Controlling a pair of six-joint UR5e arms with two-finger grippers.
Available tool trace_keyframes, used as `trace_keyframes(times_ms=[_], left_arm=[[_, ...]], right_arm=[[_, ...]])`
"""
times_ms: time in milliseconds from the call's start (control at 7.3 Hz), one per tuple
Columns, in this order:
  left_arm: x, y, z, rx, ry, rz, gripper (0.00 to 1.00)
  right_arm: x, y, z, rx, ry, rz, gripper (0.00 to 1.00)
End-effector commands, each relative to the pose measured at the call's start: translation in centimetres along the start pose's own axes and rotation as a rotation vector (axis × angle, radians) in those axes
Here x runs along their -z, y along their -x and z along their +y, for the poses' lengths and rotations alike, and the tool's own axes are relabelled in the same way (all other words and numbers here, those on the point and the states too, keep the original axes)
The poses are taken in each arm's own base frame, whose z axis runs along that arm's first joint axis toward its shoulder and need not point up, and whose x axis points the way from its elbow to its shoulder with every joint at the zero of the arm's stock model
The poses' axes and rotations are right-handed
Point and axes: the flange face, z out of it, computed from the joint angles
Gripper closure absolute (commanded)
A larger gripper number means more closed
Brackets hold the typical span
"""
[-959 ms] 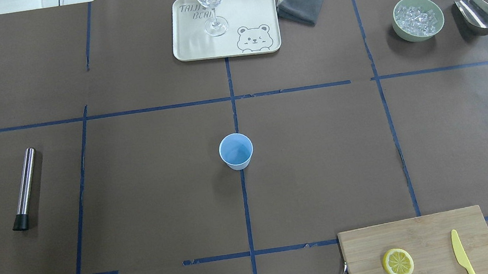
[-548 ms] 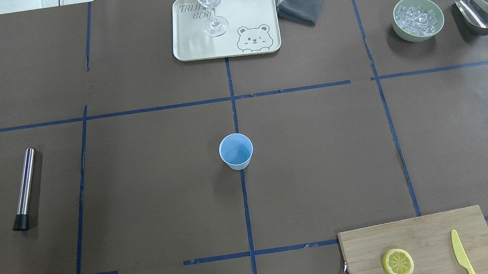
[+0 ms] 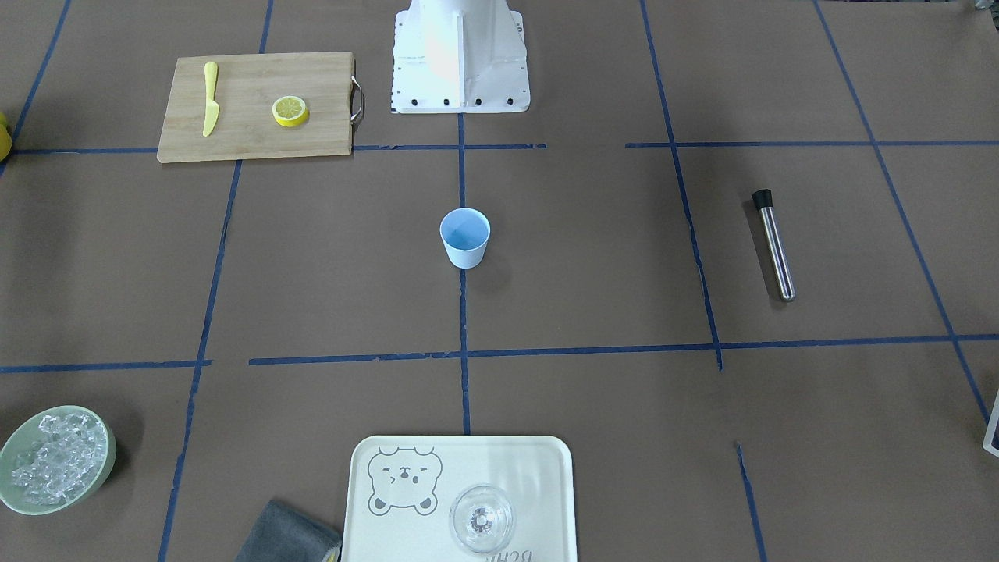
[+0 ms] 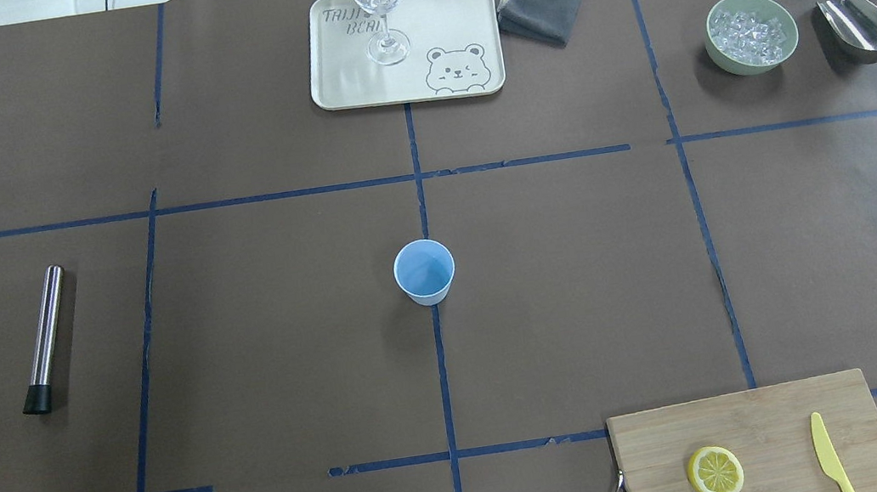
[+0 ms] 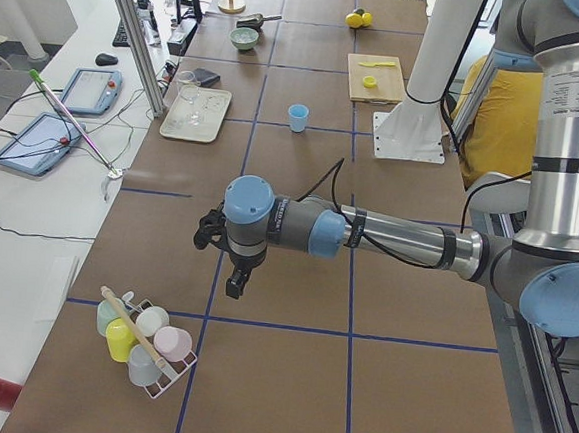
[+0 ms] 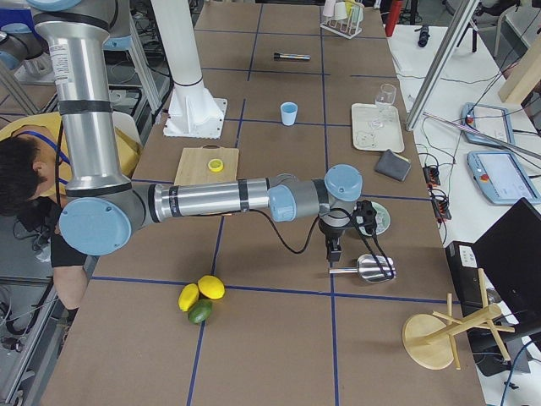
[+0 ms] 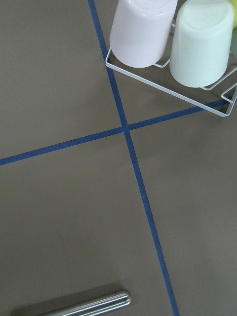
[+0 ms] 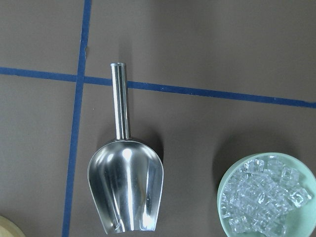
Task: Squeeze lemon into cup
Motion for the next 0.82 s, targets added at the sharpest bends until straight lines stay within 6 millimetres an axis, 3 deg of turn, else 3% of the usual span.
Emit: trace_keyframes(times_ms=[0,137,274,411,548,685], left_arm=[[0.3,-0.5,-0.2,-0.014,-0.007,0.000,0.00],[0.5,-0.8,-0.3,-0.024,-0.013,0.001,0.00],[0.8,-1.3,-0.6,-0.062,-0.042,0.000,0.00],[0.5,-1.3,-0.4,-0.066,-0.050,0.000,0.00],[0.5,-1.9,-0.7,-0.097,-0.062,0.001,0.00],[0.4,-1.9,-0.8,-0.124,-0.082,-0.001,0.00]], right_arm=[[-0.7,0.3,0.0,0.012,0.011,-0.001,0.00],[-0.5,0.5,0.1,0.009,0.009,-0.006,0.00],[-0.5,2.1,0.0,0.037,0.009,-0.017,0.00],[0.1,4.6,1.2,0.060,0.006,-0.056,0.00],[0.2,9.0,3.3,0.135,0.004,-0.082,0.00],[0.2,12.1,5.2,0.116,-0.001,-0.101,0.00]])
